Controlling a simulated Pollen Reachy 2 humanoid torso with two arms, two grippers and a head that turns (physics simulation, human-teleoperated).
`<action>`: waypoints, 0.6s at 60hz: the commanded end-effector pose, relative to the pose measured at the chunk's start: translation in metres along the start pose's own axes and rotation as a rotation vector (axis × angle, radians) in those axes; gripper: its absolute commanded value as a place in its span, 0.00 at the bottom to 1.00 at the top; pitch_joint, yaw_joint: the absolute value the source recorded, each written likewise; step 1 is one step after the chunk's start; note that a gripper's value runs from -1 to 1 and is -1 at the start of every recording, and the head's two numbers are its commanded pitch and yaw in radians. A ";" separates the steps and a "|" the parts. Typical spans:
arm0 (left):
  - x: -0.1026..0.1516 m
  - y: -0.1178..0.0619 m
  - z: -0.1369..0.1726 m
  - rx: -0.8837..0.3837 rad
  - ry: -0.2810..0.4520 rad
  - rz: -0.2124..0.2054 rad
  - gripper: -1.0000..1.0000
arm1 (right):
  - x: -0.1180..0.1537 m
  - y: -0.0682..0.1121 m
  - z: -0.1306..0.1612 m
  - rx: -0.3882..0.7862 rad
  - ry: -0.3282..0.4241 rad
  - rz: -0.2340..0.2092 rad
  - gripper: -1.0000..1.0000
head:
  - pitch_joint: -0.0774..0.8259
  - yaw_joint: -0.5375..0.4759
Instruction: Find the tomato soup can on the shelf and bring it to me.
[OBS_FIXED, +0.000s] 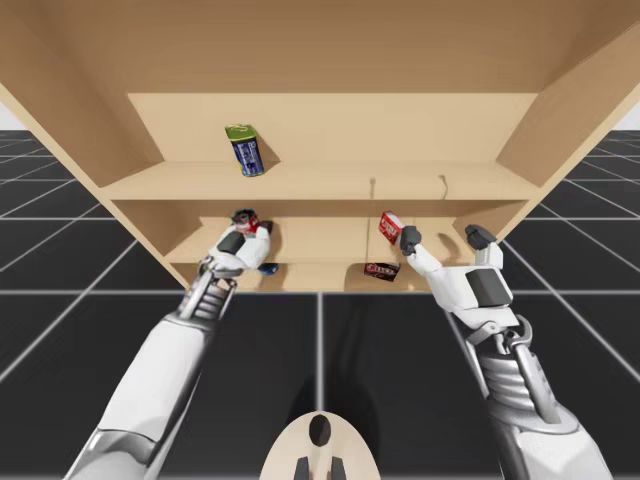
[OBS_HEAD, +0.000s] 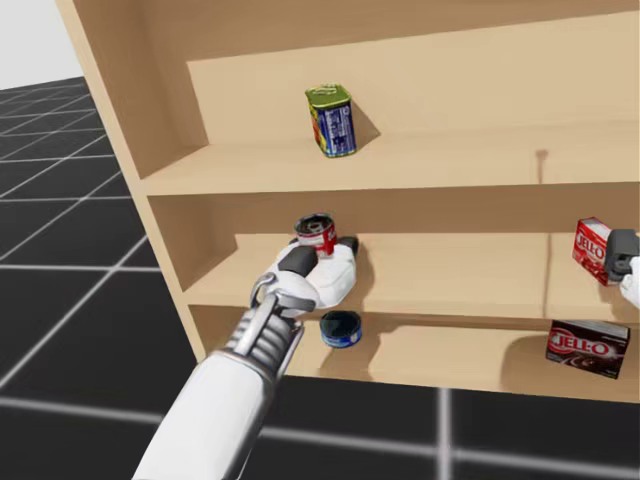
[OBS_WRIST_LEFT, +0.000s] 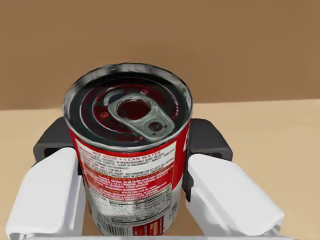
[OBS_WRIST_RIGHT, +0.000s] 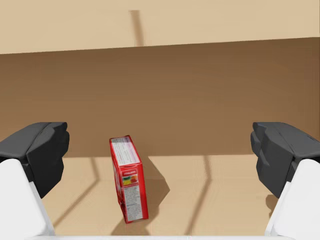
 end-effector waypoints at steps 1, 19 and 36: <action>0.020 -0.030 0.017 -0.061 -0.063 0.038 1.00 | -0.001 0.002 0.000 -0.002 0.002 -0.019 0.00 | 0.52 0.79; 0.047 -0.026 0.051 -0.062 -0.165 0.013 1.00 | -0.001 0.002 0.000 -0.002 0.000 -0.024 0.00 | 0.52 0.79; 0.038 -0.019 0.114 -0.097 -0.150 -0.026 1.00 | -0.001 0.002 0.000 -0.005 0.000 -0.021 0.00 | 0.52 0.79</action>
